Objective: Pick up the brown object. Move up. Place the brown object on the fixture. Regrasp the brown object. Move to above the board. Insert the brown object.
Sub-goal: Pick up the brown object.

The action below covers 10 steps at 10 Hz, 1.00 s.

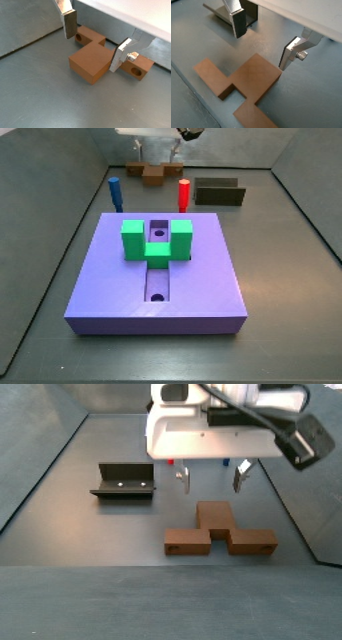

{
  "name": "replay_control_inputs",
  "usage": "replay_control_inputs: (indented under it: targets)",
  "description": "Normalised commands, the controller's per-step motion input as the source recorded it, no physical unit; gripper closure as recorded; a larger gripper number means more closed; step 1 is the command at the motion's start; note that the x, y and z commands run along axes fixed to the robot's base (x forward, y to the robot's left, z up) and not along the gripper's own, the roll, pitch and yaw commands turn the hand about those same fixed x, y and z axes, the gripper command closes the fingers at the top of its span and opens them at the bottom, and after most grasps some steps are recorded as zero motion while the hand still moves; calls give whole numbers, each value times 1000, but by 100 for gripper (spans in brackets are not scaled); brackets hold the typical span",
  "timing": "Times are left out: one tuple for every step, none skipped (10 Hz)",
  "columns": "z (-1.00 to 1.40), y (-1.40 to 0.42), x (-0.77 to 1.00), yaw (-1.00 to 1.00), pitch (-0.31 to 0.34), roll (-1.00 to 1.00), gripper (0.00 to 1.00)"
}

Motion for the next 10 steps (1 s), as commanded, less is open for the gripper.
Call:
replay_control_inputs:
  targets:
    - [-246,0,-20,0,-70,-197,0]
    - [-286,0,-9,0,-77,-207,0]
    - [-274,14,-26,0,-81,-224,0]
    - [-237,63,-69,0,-81,-211,0]
    - [-263,63,-63,0,-84,-216,0]
    - [-291,66,-17,-6,-76,-216,0]
    - [-314,60,0,-20,-60,-213,0]
    - [-289,54,0,-26,-59,-204,0]
    - [-280,40,0,-37,-53,-199,0]
    - [-257,46,0,-40,-44,-183,0]
